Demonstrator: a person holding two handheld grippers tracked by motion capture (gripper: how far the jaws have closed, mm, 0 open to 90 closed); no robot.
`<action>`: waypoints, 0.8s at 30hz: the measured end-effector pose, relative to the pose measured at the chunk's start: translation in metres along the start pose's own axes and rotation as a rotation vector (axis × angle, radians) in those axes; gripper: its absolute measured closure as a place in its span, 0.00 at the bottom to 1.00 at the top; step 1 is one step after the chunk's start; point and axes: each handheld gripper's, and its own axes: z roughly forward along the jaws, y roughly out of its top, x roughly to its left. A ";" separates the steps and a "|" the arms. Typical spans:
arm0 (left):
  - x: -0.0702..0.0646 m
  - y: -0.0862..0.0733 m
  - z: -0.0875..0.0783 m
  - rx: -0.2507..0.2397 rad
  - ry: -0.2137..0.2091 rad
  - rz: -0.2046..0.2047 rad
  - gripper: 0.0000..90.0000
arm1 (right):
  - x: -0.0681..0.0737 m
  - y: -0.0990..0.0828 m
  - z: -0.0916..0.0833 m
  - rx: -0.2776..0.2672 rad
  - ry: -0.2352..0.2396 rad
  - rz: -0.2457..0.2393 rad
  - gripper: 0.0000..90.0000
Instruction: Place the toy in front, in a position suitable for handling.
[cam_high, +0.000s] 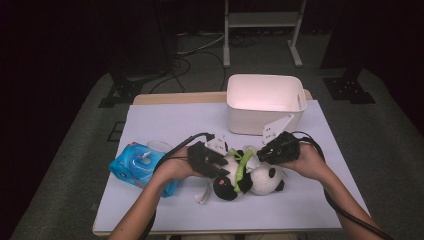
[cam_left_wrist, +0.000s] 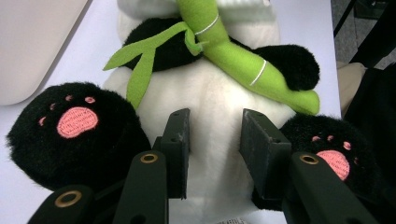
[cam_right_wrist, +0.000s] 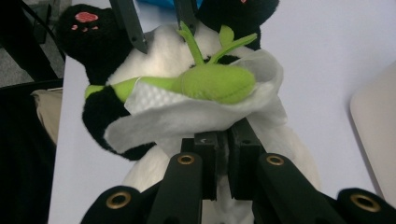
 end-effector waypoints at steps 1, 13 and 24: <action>0.000 0.000 0.000 0.004 0.000 0.001 0.70 | -0.001 -0.001 -0.003 -0.003 0.000 0.005 0.93; 0.002 0.001 -0.005 -0.009 0.002 0.000 0.68 | -0.009 -0.038 -0.019 0.019 -0.009 0.076 0.92; 0.003 -0.006 -0.021 -0.058 0.030 -0.013 0.67 | -0.003 -0.046 -0.016 -0.008 0.023 0.086 0.93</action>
